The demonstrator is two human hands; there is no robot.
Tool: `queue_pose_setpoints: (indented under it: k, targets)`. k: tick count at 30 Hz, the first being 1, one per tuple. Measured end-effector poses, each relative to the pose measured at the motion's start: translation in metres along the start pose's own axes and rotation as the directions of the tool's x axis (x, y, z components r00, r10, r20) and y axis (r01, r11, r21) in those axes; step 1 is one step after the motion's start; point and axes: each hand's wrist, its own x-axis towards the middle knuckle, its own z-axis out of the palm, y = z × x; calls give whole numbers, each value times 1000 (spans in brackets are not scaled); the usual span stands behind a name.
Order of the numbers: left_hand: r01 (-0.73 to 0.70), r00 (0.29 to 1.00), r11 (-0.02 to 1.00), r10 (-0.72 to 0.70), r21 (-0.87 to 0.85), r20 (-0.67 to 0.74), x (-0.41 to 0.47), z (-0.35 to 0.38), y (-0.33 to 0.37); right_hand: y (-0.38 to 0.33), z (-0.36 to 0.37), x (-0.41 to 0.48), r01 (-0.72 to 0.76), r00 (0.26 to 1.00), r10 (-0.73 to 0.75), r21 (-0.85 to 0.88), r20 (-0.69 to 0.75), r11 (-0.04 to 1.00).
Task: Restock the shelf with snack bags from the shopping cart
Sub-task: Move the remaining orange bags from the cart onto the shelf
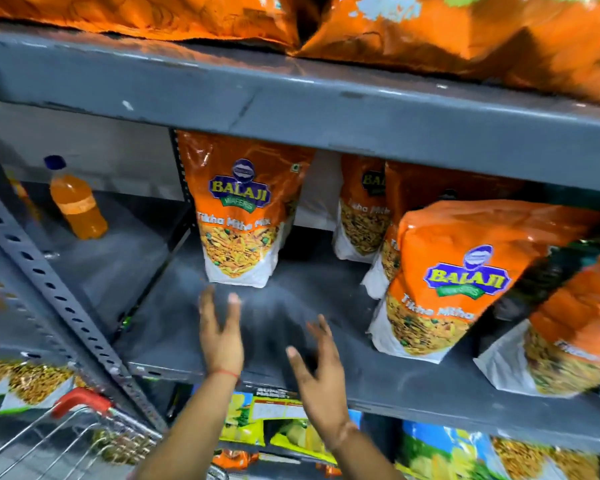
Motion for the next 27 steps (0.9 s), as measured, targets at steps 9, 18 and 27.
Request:
queue_pose_setpoints:
  k: [9,18,27]
  targets:
    - [-152,779,978,29,144,627,-75,94,-3,36,-159,-16,-7,869,17,23,-495,1000]
    - [61,656,987,-153,150,739,-79,135,1,45,-203,42,-140,989,145,256,2,957]
    - [140,708,989,-132,46,694,-45,71,-2,26,-135,47,-125,990,110,168,92,978]
